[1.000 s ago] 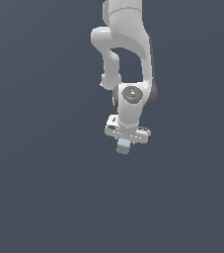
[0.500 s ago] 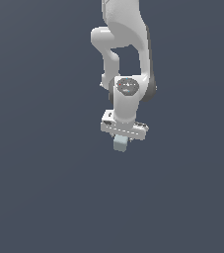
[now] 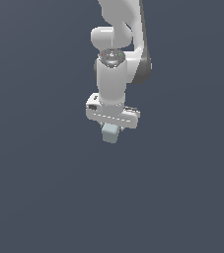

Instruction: Pick up the object and move it to a goal position.

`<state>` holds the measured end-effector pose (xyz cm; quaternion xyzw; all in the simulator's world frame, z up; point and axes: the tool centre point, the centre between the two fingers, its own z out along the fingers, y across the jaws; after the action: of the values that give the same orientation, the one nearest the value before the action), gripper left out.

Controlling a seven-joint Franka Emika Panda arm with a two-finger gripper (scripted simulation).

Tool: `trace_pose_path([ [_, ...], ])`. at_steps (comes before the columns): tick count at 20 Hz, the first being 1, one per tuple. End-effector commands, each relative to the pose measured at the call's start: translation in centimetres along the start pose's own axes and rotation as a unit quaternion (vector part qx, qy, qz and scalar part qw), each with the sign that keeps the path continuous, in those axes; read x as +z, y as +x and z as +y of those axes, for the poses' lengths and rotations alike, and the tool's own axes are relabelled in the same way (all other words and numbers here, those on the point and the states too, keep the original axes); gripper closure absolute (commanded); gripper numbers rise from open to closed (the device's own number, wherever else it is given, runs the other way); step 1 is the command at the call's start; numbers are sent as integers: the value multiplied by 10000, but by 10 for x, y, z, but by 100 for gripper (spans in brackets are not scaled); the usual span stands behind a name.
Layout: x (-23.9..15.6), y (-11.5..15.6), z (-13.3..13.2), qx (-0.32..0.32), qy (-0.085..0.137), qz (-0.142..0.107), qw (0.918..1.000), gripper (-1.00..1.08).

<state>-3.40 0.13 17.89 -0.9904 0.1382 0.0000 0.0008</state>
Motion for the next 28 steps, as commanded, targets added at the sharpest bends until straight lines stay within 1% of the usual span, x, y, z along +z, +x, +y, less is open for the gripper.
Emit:
trace_pose_path([
  [1,-28,5,15,1,4,1,10000,108],
  [17,-193,40,101,2,-1,0,10000,108],
  [22,-235,50,123,1,-3,1,10000,108],
  [28,-274,61,143,0,-5,1,10000,108],
])
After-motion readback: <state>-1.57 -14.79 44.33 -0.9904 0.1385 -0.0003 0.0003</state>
